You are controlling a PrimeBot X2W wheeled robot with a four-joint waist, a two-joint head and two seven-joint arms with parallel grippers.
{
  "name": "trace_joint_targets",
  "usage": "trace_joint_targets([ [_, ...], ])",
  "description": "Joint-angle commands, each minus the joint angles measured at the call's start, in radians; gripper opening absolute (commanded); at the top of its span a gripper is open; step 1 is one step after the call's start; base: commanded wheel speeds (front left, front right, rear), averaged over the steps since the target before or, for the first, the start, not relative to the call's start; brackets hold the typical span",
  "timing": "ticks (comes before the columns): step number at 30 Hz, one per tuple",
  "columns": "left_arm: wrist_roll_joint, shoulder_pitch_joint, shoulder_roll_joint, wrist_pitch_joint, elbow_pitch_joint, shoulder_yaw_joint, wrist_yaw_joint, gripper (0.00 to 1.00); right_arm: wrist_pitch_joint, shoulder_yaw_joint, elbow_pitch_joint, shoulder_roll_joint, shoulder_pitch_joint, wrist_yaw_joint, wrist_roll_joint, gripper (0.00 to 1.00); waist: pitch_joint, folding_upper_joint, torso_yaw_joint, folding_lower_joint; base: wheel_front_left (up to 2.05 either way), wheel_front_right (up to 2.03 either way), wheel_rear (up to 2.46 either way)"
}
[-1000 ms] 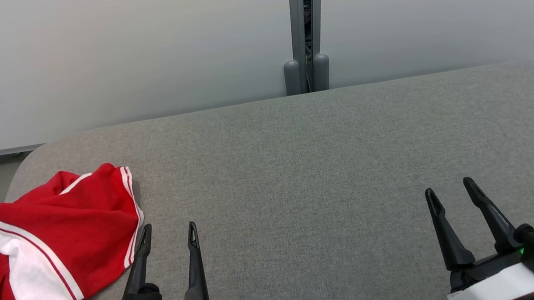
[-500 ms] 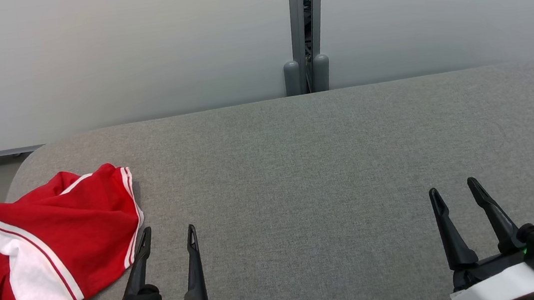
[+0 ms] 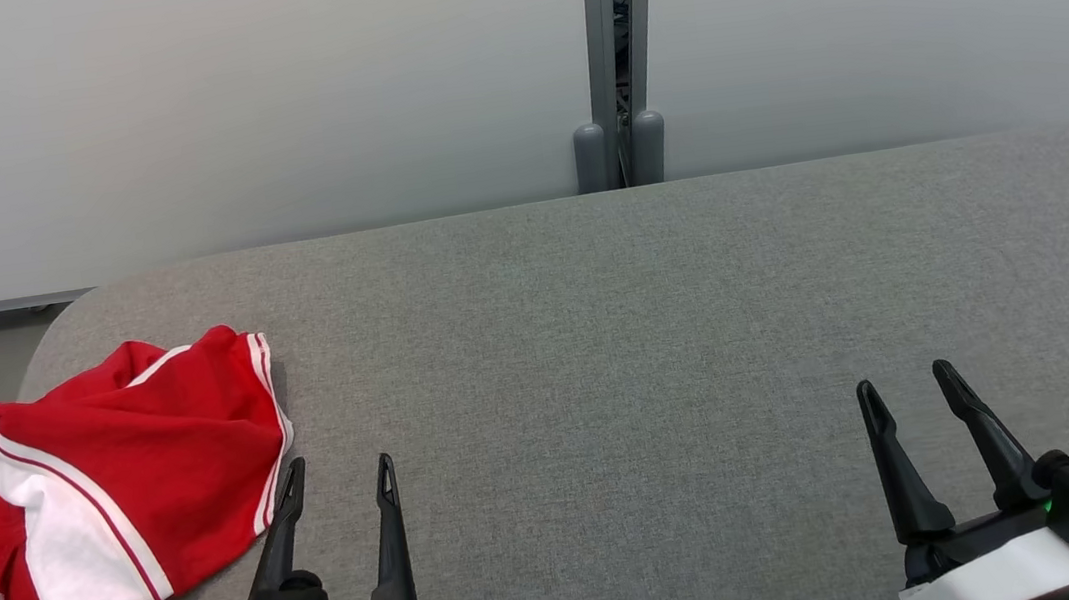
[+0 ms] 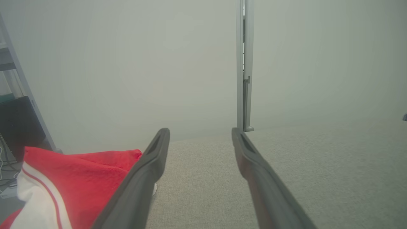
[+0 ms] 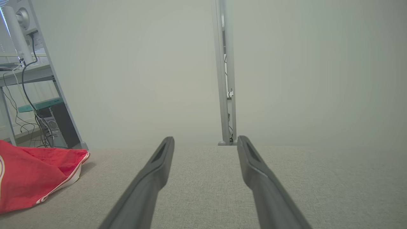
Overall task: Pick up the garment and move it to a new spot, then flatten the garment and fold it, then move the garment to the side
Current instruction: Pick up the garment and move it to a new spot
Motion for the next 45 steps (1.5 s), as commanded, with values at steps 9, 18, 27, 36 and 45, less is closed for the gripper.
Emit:
trace_joint_targets([
  [9,-0.005,0.012,0.004,-0.005,-0.010,0.014,0.016,1.00,-0.006,0.010,-0.001,-0.008,0.016,0.002,0.014,1.00,0.003,0.0000,0.042,0.0000,0.00,0.00,0.00],
  [18,-0.016,0.015,0.004,-0.005,-0.029,0.017,0.012,1.00,-0.005,0.017,-0.003,-0.008,0.019,0.002,0.007,1.00,0.016,0.0000,0.140,0.0000,0.00,0.00,0.00],
  [27,-0.028,0.017,0.004,-0.005,-0.044,0.015,0.021,1.00,-0.005,0.035,-0.002,-0.008,0.023,0.002,0.001,1.00,0.021,0.0000,0.240,0.0000,0.00,0.00,0.00],
  [36,-0.035,0.026,0.004,-0.005,-0.054,0.017,0.030,1.00,-0.006,0.051,-0.004,-0.008,0.033,0.002,-0.004,1.00,0.021,0.0000,0.331,0.0000,0.00,0.00,0.00],
  [45,-0.036,0.035,0.004,-0.005,-0.056,0.026,0.029,1.00,-0.006,0.054,-0.001,-0.008,0.035,0.002,-0.002,1.00,0.017,0.0000,0.393,0.0000,0.00,0.00,0.00],
])
